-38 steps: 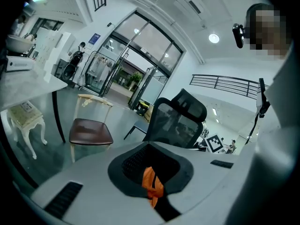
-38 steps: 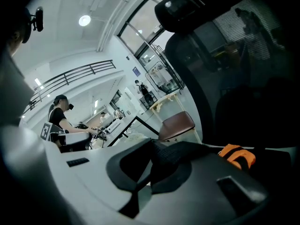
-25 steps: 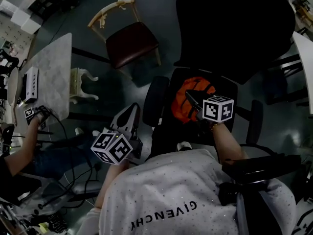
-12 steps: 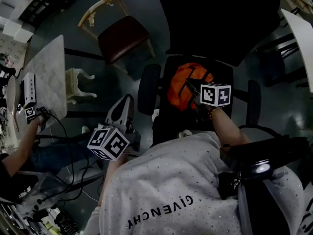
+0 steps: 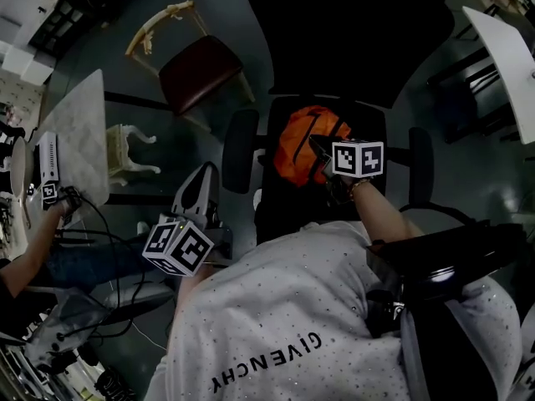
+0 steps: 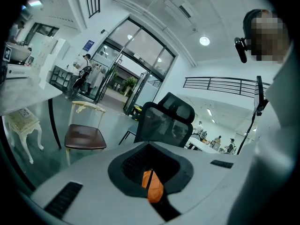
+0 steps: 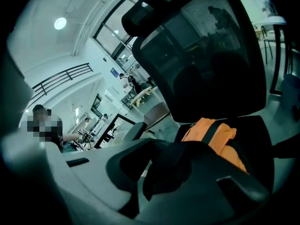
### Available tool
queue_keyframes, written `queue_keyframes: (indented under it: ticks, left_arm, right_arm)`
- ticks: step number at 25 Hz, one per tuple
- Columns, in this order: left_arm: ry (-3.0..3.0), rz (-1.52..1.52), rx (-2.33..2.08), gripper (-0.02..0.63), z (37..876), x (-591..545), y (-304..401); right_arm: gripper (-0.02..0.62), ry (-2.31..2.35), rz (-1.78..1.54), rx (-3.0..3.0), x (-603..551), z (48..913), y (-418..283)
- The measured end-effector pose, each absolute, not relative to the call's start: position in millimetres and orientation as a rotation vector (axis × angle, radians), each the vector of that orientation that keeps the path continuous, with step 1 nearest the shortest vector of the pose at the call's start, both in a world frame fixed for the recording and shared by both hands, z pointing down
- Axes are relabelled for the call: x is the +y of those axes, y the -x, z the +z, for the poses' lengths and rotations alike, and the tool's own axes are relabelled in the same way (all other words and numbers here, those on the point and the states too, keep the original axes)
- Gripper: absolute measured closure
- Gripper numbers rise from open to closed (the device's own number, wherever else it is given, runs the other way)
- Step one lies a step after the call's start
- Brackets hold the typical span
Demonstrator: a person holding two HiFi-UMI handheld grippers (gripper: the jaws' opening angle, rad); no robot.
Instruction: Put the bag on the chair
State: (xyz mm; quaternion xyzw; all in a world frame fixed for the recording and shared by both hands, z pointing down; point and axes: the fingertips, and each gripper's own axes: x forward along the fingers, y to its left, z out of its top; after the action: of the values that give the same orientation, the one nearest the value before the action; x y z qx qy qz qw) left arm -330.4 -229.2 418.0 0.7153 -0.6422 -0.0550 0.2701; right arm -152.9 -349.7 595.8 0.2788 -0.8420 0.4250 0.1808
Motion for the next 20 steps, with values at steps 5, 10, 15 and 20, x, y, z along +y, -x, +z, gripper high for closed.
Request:
queue_keyframes:
  ticks: [5, 10, 15, 20]
  left_arm:
    - [-1.942, -0.150, -1.724, 0.606, 418.3, -225.4, 312.0]
    - [-1.945, -0.153, -1.726, 0.606, 421.9, -221.4, 299.8]
    - [-1.926, -0.159, -1.739, 0.606, 424.1, -214.7, 290.5]
    - [-1.923, -0.159, -1.734, 0.606, 429.0, -214.0, 277.3]
  right_arm:
    - [0.596, -0.792, 1.189, -2.342, -339.6, 606.5, 127.6]
    - [0.596, -0.801, 1.182, -2.303, -333.8, 619.1, 105.0]
    - [0.596, -0.783, 1.175, -2.267, -325.1, 628.8, 87.9]
    - [0.596, -0.755, 1.182, -2.241, -318.9, 637.1, 73.6]
